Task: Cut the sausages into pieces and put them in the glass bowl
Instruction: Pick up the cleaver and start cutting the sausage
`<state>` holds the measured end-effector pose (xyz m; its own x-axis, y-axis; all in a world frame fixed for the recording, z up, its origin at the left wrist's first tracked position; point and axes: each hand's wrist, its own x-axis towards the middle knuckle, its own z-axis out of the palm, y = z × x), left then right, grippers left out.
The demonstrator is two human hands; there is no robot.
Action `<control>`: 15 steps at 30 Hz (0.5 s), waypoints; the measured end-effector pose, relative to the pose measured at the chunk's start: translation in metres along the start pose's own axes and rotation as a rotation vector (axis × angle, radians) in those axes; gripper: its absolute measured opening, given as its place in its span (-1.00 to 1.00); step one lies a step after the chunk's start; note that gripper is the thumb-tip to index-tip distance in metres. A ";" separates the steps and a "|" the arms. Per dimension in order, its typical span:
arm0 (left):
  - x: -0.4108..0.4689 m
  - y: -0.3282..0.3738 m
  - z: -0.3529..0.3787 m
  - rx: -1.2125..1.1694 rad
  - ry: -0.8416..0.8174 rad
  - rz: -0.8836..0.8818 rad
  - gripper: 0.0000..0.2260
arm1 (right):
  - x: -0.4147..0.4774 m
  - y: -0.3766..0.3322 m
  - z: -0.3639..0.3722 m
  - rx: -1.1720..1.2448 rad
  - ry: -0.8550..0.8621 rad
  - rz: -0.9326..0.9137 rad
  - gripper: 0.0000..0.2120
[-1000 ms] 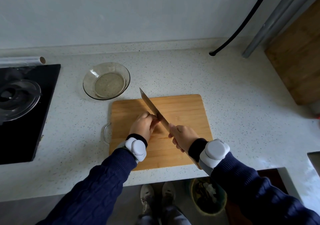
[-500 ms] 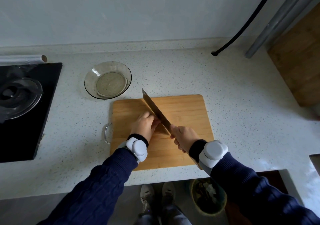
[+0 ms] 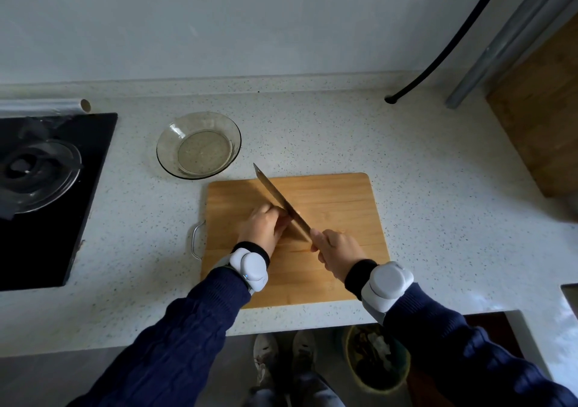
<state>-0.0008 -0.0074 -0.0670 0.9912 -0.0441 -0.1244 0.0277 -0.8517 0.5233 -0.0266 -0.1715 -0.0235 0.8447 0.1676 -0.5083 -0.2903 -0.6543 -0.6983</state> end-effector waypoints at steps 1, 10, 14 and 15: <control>0.000 0.001 -0.001 -0.018 -0.004 0.003 -0.75 | 0.000 -0.001 0.000 -0.032 0.015 -0.021 -0.60; -0.003 0.000 -0.010 -0.026 0.057 -0.042 -0.81 | 0.006 -0.007 -0.009 -0.347 0.128 -0.092 -0.60; 0.006 -0.011 -0.033 0.010 0.174 -0.176 -0.84 | 0.010 -0.008 -0.013 -0.490 0.168 -0.113 -0.65; 0.008 -0.013 -0.041 0.020 0.232 -0.203 -0.83 | 0.011 -0.010 -0.013 -0.496 0.179 -0.116 -0.66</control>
<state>0.0117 0.0248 -0.0406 0.9687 0.2467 -0.0274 0.2281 -0.8412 0.4903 -0.0090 -0.1729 -0.0158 0.9345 0.1600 -0.3179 0.0205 -0.9160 -0.4008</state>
